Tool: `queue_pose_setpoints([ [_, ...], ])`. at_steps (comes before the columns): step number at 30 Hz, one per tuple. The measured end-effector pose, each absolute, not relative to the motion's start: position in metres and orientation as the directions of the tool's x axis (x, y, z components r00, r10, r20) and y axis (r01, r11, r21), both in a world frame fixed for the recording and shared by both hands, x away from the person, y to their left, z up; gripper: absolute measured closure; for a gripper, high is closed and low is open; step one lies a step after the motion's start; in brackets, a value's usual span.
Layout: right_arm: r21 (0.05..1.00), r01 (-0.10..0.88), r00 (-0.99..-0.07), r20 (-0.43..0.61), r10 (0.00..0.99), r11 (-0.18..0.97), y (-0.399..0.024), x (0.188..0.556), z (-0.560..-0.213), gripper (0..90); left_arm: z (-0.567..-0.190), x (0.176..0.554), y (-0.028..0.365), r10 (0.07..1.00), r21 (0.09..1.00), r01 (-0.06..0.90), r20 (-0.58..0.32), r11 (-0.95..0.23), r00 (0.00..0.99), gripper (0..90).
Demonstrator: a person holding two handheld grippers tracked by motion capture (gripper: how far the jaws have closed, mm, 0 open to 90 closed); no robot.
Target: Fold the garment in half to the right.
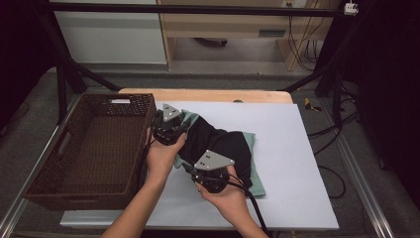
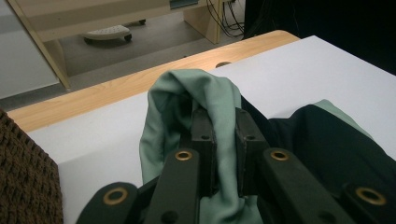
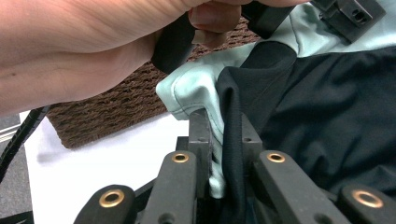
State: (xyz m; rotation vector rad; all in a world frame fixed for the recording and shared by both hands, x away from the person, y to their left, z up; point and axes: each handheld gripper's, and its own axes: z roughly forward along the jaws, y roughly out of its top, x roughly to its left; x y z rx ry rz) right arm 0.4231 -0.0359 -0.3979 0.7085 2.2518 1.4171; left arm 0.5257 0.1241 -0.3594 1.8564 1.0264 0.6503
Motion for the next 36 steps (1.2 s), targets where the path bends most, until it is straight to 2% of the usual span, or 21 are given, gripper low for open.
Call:
queue_pose_setpoints([
  [12,0.91,0.209,-0.798,-0.052,0.601,0.357,-0.031,0.424,-0.396,81.8,-0.357,0.527,0.13,0.862,0.893,0.392,-0.009,-0.222,0.507,81.4],
  [36,0.921,0.221,-0.798,-0.02,0.603,0.322,-0.019,0.428,-0.39,81.9,-0.35,0.527,0.142,0.878,0.904,0.38,-0.013,-0.194,0.479,81.3],
])
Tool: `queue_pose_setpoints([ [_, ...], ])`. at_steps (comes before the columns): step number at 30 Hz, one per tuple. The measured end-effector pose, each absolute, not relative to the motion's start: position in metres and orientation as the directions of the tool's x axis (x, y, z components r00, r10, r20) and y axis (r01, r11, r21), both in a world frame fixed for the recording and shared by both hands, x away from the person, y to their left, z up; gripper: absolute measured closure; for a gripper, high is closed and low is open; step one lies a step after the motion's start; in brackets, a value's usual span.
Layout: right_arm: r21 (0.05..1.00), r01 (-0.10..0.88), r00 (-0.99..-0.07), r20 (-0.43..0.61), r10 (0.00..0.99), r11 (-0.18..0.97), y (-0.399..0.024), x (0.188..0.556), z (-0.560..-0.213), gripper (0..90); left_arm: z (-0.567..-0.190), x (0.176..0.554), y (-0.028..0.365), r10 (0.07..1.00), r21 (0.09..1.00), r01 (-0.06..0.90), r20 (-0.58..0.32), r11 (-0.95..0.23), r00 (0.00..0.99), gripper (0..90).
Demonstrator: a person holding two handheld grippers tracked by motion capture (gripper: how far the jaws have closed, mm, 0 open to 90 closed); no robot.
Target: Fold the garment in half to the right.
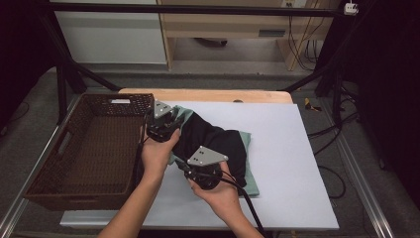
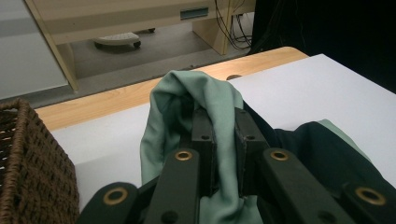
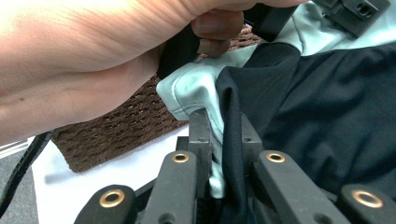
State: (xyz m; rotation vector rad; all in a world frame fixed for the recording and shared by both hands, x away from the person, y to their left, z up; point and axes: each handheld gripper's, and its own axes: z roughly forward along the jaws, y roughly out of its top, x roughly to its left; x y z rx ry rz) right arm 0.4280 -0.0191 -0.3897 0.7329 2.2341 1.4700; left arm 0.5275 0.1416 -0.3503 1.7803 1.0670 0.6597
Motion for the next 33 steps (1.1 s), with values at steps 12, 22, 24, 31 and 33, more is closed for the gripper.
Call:
queue_pose_setpoints([
  [12,0.929,0.22,-0.798,-0.004,0.603,0.297,-0.015,0.427,-0.386,81.9,-0.345,0.526,0.146,0.881,0.91,0.363,0.005,-0.199,0.472,81.2],
  [22,0.926,0.235,-0.794,0.007,0.607,0.296,-0.018,0.429,-0.392,81.8,-0.351,0.53,0.139,0.872,0.893,0.377,0.035,-0.247,0.488,81.0],
  [24,0.924,0.243,-0.793,0.014,0.609,0.295,-0.02,0.43,-0.395,81.8,-0.352,0.531,0.138,0.872,0.888,0.384,0.038,-0.253,0.488,81.0],
  [31,0.923,0.249,-0.788,0.017,0.616,0.294,-0.024,0.433,-0.4,81.8,-0.358,0.538,0.135,0.875,0.879,0.404,0.031,-0.254,0.483,81.1],
  [33,0.923,0.25,-0.786,0.018,0.618,0.291,-0.026,0.433,-0.401,81.8,-0.358,0.539,0.133,0.876,0.877,0.408,0.029,-0.254,0.481,81.1],
])
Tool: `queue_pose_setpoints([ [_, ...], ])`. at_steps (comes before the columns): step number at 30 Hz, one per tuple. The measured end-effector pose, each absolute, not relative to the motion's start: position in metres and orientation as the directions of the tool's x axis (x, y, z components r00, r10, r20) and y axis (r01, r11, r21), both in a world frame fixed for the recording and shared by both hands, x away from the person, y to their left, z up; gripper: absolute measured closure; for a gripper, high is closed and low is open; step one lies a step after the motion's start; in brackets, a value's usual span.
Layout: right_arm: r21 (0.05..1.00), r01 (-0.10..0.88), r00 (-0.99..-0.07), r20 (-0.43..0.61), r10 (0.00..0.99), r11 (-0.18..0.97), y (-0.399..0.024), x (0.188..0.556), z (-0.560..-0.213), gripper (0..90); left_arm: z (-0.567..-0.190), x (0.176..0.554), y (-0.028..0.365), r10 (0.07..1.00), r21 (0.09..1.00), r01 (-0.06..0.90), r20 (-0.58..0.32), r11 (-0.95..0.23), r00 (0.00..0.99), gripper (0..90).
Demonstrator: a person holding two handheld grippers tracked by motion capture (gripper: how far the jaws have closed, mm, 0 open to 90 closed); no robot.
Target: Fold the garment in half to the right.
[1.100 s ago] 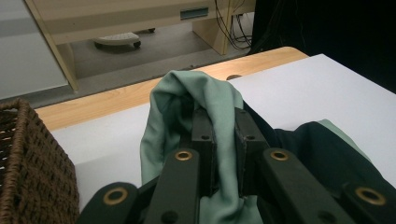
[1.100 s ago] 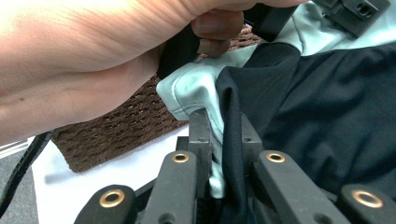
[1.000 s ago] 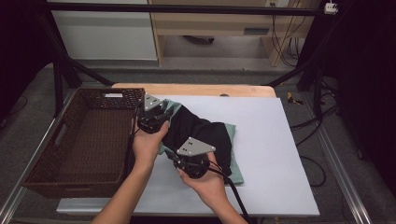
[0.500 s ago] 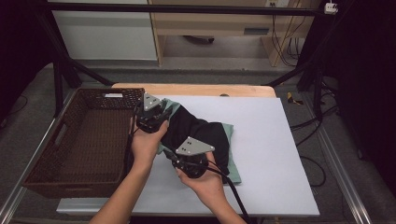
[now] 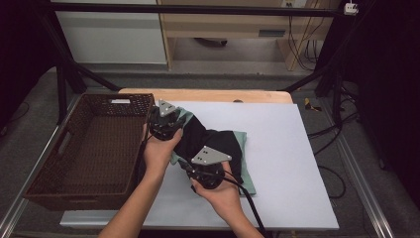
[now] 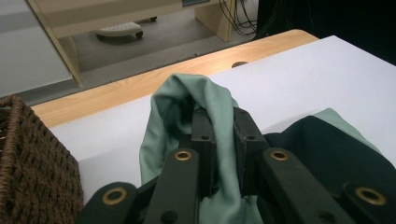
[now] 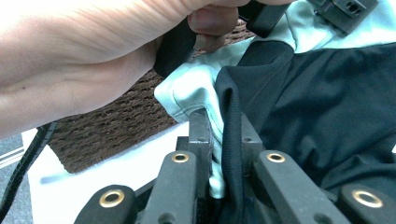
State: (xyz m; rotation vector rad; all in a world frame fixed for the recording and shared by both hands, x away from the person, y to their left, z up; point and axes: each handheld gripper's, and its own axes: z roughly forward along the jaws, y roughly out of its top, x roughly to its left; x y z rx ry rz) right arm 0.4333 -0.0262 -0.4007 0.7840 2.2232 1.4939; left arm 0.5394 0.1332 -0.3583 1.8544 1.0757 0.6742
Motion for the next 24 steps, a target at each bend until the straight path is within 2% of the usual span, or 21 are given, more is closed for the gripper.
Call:
queue_pose_setpoints([
  [24,0.906,0.279,-0.78,0.02,0.625,0.319,-0.036,0.433,-0.418,81.8,-0.379,0.54,0.109,0.864,0.846,0.442,0.042,-0.298,0.502,81.3],
])
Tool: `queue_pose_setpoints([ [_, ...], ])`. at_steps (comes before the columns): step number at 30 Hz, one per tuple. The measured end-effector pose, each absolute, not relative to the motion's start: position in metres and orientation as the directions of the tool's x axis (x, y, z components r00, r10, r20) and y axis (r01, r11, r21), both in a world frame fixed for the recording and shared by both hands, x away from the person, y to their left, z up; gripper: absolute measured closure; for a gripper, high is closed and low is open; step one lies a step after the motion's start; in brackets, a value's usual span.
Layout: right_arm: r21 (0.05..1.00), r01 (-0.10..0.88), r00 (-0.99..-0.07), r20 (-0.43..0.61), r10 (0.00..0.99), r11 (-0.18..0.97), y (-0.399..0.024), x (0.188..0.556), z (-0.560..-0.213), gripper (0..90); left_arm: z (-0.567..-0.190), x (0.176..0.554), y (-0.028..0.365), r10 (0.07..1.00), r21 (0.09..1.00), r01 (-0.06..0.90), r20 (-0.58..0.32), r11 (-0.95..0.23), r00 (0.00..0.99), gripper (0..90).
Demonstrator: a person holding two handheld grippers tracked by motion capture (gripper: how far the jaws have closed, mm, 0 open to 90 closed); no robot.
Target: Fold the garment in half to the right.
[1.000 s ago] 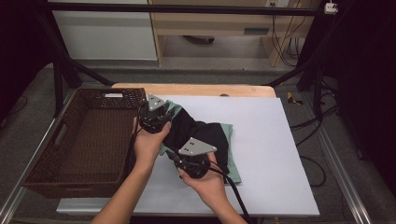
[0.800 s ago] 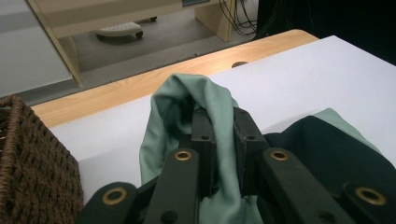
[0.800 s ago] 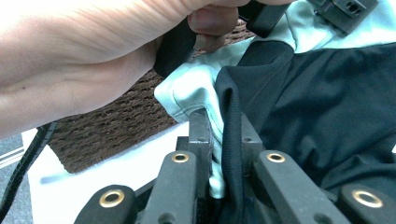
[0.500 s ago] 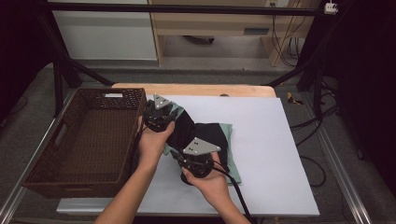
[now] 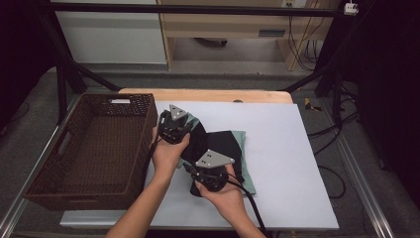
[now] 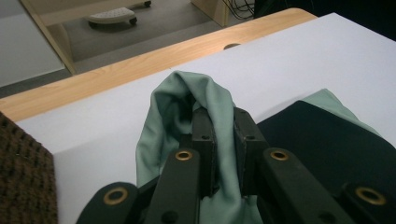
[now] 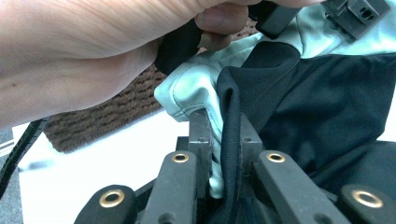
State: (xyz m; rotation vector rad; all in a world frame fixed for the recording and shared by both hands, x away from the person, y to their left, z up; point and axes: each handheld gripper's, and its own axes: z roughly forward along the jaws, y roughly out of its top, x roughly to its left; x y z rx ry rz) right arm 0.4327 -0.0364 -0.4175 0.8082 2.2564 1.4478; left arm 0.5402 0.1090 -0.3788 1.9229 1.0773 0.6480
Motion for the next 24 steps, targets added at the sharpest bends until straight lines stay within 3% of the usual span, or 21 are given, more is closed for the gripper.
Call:
queue_pose_setpoints([
  [24,0.892,0.301,-0.762,0.012,0.648,0.337,-0.064,0.428,-0.425,81.7,-0.379,0.543,0.071,0.823,0.84,0.454,-0.015,-0.298,0.568,81.6],
])
